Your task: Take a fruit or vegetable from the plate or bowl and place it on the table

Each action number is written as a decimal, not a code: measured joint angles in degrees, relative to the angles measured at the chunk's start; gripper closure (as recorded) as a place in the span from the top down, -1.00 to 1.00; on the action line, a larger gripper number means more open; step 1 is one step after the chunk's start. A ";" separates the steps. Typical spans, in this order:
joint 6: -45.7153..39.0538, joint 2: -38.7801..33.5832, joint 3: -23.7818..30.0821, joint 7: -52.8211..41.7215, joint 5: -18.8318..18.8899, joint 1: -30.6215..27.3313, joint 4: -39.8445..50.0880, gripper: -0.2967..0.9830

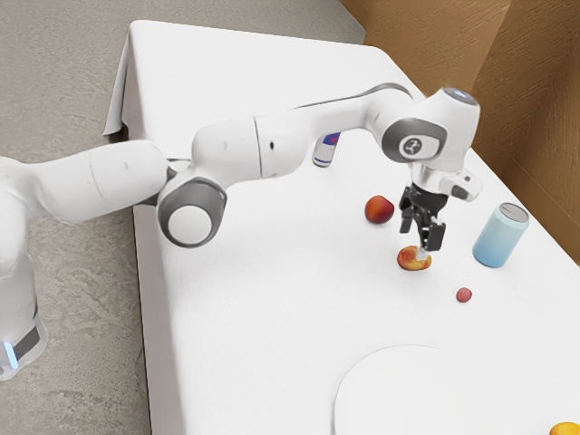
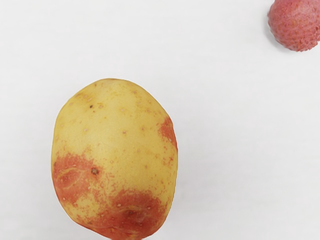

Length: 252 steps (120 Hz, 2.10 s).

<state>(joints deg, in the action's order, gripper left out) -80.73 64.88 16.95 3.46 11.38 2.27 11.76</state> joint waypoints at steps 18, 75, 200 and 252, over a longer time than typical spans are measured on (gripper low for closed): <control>-2.40 0.13 -0.15 -1.12 0.68 0.27 -0.05 0.54; -7.19 1.84 -0.03 -6.54 1.14 -0.71 0.13 0.54; -7.77 3.81 0.27 -11.65 -0.19 -1.20 1.76 0.54; -8.20 2.39 0.23 -12.04 0.92 -0.33 1.46 -0.46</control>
<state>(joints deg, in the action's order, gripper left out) -88.93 67.27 17.18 -8.57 12.30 1.94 13.22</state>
